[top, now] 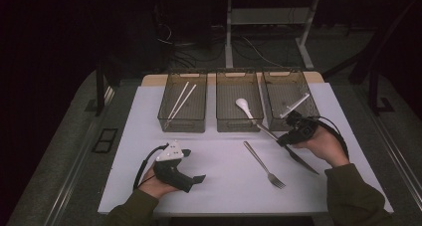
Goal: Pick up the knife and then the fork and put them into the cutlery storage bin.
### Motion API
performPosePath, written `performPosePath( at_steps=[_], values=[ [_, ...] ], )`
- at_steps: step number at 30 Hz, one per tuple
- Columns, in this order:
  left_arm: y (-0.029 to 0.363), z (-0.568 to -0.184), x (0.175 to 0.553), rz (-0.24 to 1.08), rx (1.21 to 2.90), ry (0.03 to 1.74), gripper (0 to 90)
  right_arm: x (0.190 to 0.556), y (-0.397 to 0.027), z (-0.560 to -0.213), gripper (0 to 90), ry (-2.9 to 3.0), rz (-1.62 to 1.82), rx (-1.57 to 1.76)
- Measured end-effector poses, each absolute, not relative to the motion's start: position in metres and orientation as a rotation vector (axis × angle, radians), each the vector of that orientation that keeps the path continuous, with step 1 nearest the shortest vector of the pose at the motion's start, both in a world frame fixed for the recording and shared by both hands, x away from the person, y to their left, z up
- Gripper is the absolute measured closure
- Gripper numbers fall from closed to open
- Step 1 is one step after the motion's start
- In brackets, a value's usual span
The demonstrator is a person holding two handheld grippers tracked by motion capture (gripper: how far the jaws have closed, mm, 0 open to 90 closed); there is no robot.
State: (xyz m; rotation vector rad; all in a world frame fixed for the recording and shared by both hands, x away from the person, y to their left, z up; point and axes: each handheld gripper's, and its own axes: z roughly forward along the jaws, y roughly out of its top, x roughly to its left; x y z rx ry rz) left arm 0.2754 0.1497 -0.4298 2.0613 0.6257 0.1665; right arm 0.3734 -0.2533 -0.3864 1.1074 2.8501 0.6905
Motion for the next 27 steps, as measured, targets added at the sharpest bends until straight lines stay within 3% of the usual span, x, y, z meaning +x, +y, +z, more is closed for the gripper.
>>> performPosePath(
  at_steps=[27],
  values=[
    [0.155,-0.43,0.277,0.175,2.044,0.584,0.0,0.39,-0.279,-0.332,79.3,2.657,0.864,1.205]
  ],
)
